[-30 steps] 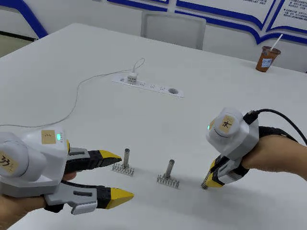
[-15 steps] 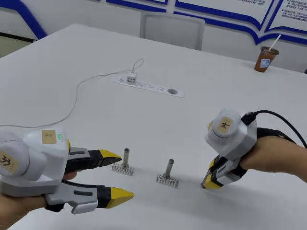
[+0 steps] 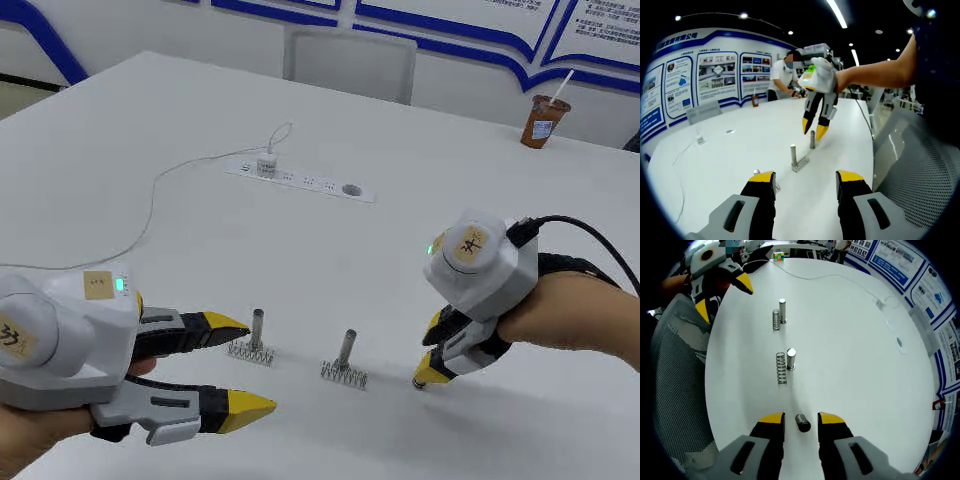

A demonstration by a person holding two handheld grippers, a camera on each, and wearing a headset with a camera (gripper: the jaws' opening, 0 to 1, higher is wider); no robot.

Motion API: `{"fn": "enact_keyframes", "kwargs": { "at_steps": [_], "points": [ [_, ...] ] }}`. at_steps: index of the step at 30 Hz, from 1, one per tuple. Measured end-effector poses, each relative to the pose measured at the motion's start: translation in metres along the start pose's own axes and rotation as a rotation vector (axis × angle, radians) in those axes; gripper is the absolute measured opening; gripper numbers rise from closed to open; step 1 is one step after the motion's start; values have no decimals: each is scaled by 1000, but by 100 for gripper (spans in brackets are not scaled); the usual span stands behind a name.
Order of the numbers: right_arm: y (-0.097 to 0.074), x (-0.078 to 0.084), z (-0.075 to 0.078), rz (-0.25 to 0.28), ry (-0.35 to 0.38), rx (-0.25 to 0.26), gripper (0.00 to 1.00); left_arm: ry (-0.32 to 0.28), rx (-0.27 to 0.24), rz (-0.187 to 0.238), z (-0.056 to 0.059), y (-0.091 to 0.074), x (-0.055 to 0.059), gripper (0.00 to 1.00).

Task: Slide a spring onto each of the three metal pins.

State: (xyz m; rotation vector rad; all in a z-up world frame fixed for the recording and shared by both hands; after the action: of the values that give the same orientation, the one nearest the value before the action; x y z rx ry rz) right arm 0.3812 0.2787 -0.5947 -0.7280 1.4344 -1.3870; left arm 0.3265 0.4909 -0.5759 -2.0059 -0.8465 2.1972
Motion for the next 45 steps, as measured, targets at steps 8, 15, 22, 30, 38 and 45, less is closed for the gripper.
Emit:
{"fn": "enact_keyframes", "kwargs": {
  "at_steps": [8, 15, 22, 30, 38, 45],
  "points": [
    [5, -32, -15, 56, -36, -29, 22, 2, -4, 0, 1, -3, 0, 49],
    [26, -42, -23, 53, -51, -63, 19, -1, -11, -3, 0, -6, 1, 49],
    [41, -41, -23, 46, -52, -86, 16, -2, -14, -9, 0, -6, 1, 49],
    [51, -39, -26, 38, -60, -101, 14, -3, -16, -14, 1, -6, 1, 48],
    [55, -42, -27, 38, -66, -107, 13, -4, -18, -19, 1, -7, 2, 48],
    [55, -42, -28, 32, -63, -108, 12, -8, -23, -17, 2, -8, 4, 48]
  ]
}}
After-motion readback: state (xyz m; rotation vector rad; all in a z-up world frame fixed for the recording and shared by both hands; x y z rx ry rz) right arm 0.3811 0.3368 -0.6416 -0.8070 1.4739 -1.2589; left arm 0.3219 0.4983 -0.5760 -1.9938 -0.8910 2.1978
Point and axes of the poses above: the centre of the closed fingertips' face, and the gripper's own axes: y roughly forward along the fingers, z roughly to its right, x roughly out of its underside, the point moved 5 cm from there along -y, roughly backward along the fingers, and after that the axes turned 6 degrees about -z, right-handed, at the moved point
